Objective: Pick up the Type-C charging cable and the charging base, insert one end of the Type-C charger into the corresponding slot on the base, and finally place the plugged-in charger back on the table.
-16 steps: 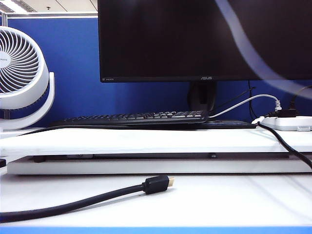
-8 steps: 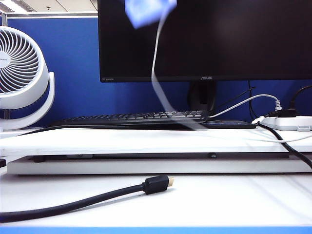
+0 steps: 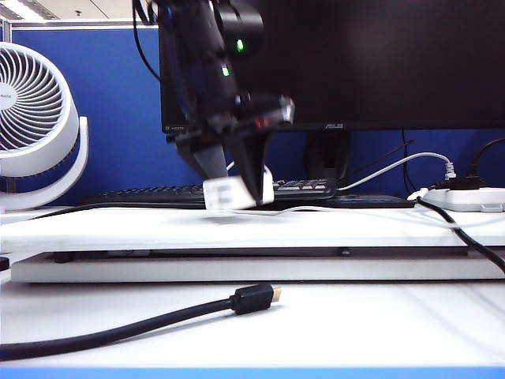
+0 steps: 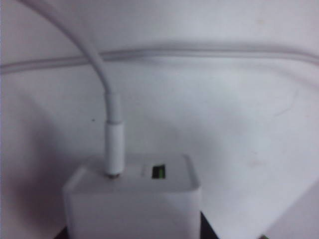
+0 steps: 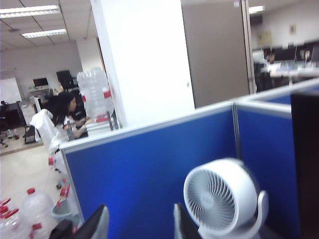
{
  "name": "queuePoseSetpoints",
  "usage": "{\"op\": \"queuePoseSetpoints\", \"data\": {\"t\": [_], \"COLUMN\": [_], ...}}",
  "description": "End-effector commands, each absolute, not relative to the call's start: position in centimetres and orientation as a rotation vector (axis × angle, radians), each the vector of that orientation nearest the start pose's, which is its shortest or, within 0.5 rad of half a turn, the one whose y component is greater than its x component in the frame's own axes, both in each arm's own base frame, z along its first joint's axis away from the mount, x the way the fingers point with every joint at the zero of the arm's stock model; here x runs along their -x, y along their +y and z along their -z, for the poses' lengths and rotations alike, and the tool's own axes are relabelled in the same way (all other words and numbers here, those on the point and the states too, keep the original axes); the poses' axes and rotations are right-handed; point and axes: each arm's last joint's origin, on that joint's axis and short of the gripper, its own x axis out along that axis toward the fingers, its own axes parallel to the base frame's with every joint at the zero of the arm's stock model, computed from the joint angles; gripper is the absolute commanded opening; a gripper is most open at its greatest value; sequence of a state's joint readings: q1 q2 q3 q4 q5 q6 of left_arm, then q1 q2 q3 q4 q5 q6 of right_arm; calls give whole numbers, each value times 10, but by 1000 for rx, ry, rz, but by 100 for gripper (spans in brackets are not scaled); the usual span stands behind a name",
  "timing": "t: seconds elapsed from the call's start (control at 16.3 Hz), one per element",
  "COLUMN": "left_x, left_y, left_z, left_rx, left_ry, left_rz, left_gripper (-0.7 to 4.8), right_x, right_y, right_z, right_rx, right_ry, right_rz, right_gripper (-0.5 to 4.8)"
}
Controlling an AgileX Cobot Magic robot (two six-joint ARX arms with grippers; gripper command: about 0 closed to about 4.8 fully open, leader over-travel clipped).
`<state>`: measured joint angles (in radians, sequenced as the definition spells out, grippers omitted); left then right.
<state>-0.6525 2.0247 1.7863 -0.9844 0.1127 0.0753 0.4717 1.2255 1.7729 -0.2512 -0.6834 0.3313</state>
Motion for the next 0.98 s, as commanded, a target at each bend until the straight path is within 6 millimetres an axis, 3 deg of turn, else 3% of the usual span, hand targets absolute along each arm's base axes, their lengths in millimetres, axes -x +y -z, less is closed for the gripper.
{"op": "queuePoseSetpoints", "data": {"t": [0.06, 0.12, 0.31, 0.49, 0.61, 0.68, 0.74, 0.92, 0.98], "left_x": [-336, -337, -337, -330, -324, -321, -317, -295, -284], "left_y": [-261, -262, -262, -255, -251, -247, -243, -226, -217], "left_z": [-245, -242, -243, -260, -278, -290, -301, -343, -360], "left_rx": [-401, -403, -398, -420, -405, -405, -409, -384, -374], "left_ry": [1177, 1181, 1175, 1162, 1109, 1074, 1043, 946, 914], "left_rz": [712, 712, 707, 668, 673, 659, 643, 643, 646], "left_gripper": [11, 153, 404, 403, 396, 376, 324, -11, -6], "right_x": [-163, -163, -163, -162, -160, -160, -159, -152, -148], "right_y": [104, 104, 104, 102, 100, 100, 98, 91, 88], "right_z": [-558, -558, -558, -559, -559, -558, -558, -557, -557], "right_rx": [-258, -259, -258, -240, -208, -196, -185, -164, -162], "right_ry": [-122, -122, -121, -147, -170, -171, -168, -163, -156], "right_rz": [-1185, -1185, -1185, -1148, -1105, -1073, -1044, -922, -890], "right_gripper": [179, 179, 179, 175, 119, 48, -10, -2, -2]}}
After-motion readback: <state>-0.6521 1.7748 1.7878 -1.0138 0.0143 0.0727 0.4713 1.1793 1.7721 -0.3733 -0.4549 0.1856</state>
